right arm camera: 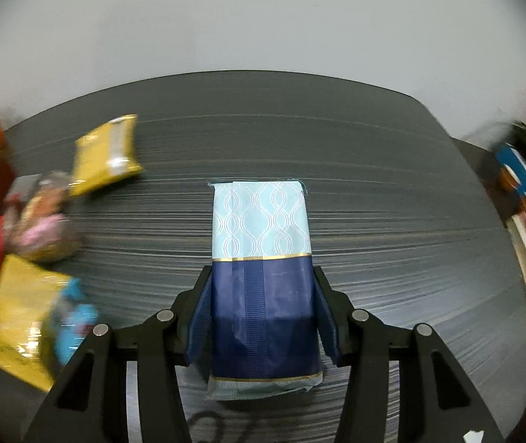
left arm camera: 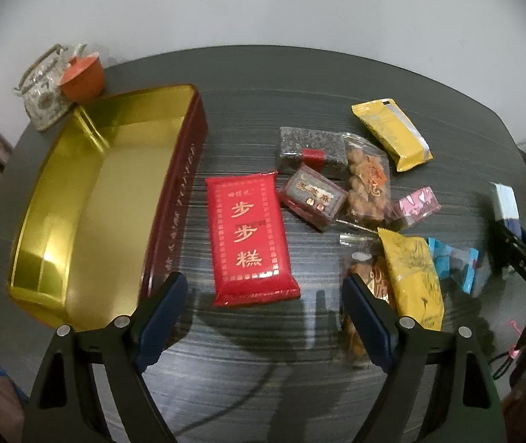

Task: Organize snacks

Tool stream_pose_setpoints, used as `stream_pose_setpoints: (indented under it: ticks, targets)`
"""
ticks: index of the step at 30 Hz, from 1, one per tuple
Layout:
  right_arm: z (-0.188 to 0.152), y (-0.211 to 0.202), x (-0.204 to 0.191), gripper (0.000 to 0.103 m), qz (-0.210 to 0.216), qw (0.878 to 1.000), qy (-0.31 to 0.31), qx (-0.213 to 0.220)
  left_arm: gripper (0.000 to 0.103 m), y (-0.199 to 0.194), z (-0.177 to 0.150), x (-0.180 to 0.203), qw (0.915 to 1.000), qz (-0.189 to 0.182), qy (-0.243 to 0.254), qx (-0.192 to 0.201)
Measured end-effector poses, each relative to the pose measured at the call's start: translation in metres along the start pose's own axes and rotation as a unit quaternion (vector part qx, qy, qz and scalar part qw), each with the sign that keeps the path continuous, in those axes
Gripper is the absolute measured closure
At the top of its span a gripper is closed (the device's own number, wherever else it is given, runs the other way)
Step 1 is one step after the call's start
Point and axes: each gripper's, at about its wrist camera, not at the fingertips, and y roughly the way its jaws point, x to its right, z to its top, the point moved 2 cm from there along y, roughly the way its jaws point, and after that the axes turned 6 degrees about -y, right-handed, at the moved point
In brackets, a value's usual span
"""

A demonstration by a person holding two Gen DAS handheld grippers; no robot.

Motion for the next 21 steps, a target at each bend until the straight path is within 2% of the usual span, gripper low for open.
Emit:
stream_pose_setpoints:
  ticks: [4, 13, 21]
  targets:
    - [0.000, 0.009, 0.016, 0.056, -0.004, 1.000, 0.014, 0.005, 0.024, 0.012, 0.009, -0.002, 0.9997, 0.000, -0.017, -0.017]
    - [0.001, 0.013, 0.024, 0.055, 0.002, 0.999, 0.026, 0.035, 0.027, 0.043, 0.020, -0.011, 0.9972, -0.005, -0.044, -0.061]
    - [0.004, 0.016, 0.024, 0.053, -0.001, 0.999, 0.028, 0.034, 0.027, 0.050, 0.032, -0.009, 0.9982, 0.012, -0.025, -0.053]
